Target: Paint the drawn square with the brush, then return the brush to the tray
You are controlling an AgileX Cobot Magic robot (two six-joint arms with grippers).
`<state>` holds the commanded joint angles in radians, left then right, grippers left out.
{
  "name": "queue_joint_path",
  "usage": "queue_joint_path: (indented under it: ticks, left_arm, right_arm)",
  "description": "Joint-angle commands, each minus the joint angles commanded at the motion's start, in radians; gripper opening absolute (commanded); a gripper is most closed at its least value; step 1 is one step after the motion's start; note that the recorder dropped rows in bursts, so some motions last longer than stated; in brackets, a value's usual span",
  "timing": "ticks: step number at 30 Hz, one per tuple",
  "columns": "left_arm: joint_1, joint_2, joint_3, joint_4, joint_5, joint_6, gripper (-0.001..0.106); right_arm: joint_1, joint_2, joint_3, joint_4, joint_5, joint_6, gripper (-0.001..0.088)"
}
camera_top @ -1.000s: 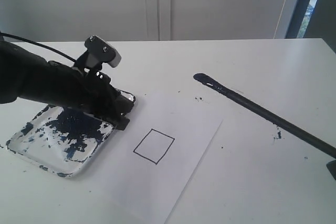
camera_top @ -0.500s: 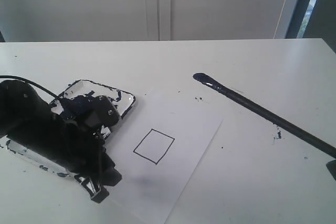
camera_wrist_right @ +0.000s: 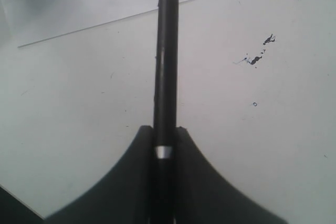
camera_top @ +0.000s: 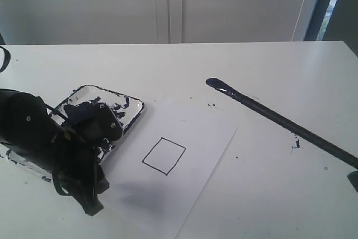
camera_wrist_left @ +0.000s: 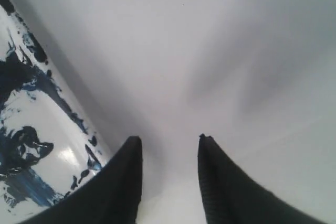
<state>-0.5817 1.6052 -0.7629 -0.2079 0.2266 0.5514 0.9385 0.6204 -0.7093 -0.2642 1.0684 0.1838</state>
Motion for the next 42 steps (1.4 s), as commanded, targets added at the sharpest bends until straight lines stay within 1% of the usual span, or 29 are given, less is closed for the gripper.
queue_joint_path:
  ticks: [4, 8, 10, 14, 18, 20, 22, 29, 36, 38, 42]
  left_arm:
    - [0.000, 0.000, 0.000, -0.063, -0.086, -0.063, 0.043]
    - [0.000, 0.000, -0.021, -0.076, -0.115, -0.111, 0.054]
    - [0.000, 0.000, -0.028, -0.076, -0.112, -0.116, 0.058]
    - [-0.002, 0.002, -0.029, -0.076, -0.083, -0.157, 0.058]
    - [-0.018, 0.006, -0.029, -0.076, -0.028, -0.160, 0.057]
    - [-0.027, 0.021, -0.029, -0.076, -0.025, -0.160, 0.057]
    - [-0.038, 0.043, -0.029, -0.076, -0.051, -0.160, 0.057]
    - [-0.038, 0.085, -0.029, -0.050, -0.062, -0.144, 0.057]
    - [-0.038, 0.093, -0.029, -0.030, -0.026, -0.144, 0.057]
    - [-0.038, 0.093, -0.029, -0.030, -0.021, -0.144, 0.057]
    - [-0.038, 0.093, -0.029, -0.030, 0.009, -0.127, 0.057]
  right_arm:
    - [0.000, 0.000, 0.000, 0.000, 0.000, 0.000, 0.0000]
    - [0.000, 0.000, 0.000, 0.000, 0.000, 0.000, 0.0000]
    - [0.000, 0.000, 0.000, 0.000, 0.000, 0.000, 0.0000]
    - [0.000, 0.000, 0.000, 0.000, 0.000, 0.000, 0.0000]
    - [0.000, 0.000, 0.000, 0.000, 0.000, 0.000, 0.0000]
    - [0.000, 0.000, 0.000, 0.000, 0.000, 0.000, 0.0000]
    - [0.000, 0.000, 0.000, 0.000, -0.002, 0.000, 0.0000]
    - [0.000, 0.000, 0.000, 0.002, 0.001, 0.002, 0.0000]
    - [0.000, 0.000, 0.000, 0.002, 0.007, 0.002, 0.0000]
    - [0.000, 0.000, 0.000, 0.013, 0.007, 0.002, 0.0000]
    - [0.000, 0.000, 0.002, 0.074, 0.018, -0.006, 0.0000]
